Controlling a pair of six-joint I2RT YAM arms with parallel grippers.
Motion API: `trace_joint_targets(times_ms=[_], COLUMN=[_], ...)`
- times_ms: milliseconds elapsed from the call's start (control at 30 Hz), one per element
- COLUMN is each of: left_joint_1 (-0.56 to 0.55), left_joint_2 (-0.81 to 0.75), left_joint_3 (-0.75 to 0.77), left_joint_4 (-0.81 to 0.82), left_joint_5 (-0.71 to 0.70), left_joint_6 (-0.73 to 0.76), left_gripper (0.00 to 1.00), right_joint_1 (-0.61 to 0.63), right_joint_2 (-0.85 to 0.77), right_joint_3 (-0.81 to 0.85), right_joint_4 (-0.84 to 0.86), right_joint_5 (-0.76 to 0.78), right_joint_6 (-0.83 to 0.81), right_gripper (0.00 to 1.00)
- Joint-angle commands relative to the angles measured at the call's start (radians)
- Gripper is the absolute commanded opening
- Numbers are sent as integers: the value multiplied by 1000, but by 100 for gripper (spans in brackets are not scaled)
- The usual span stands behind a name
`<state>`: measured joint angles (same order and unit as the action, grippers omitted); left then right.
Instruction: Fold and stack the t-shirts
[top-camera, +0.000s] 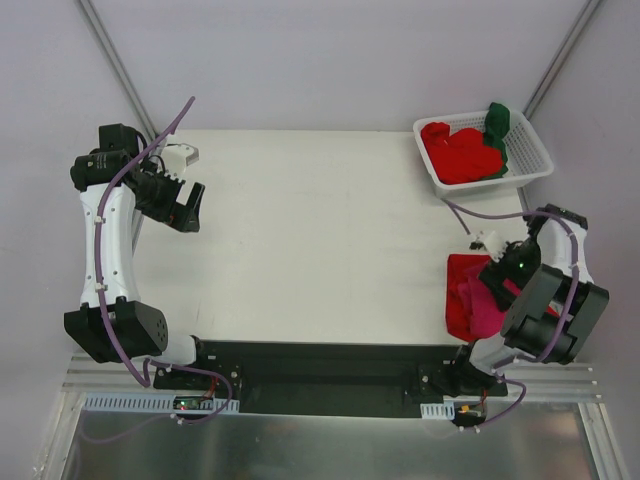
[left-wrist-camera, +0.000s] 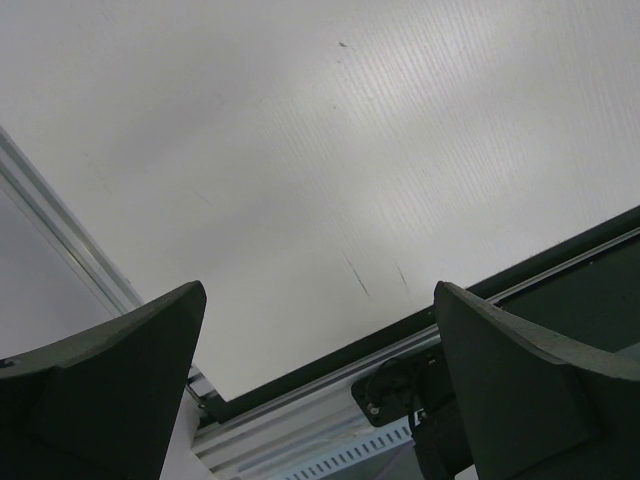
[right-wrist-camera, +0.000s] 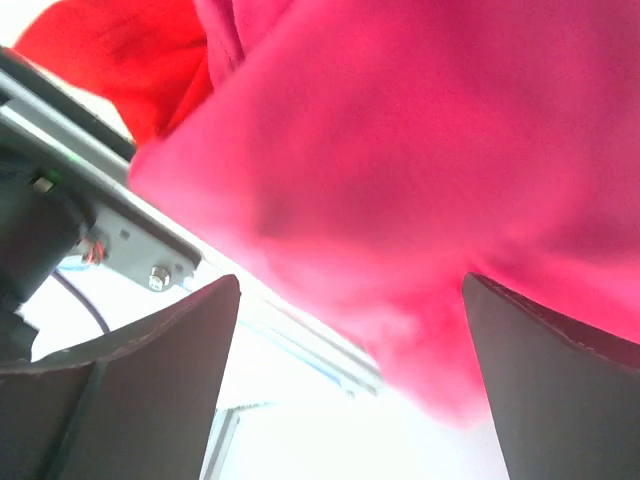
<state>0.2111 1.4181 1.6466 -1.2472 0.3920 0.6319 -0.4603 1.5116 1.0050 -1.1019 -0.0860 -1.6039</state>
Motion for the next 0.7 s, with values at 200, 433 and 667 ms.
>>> trace_joint_targets(times_ms=[200,433,667], left_joint_1=[7,7,7], left_joint_2=[10,38,74], left_joint_3=[62,180,259], left_joint_4=[-15,81,195], left_joint_5=[28,-53,-154], left_joint_6=[12,-78,-199], left_gripper=[99,99,99], right_joint_1=[75,254,541], right_joint_2=[-33,91,185], right_joint_3=[674,1161,1216], right_joint_4=[-295,-215,-92], right_joint_5=[-55,-140,78], right_joint_6=[358,682,857], right_gripper=[97,96,97])
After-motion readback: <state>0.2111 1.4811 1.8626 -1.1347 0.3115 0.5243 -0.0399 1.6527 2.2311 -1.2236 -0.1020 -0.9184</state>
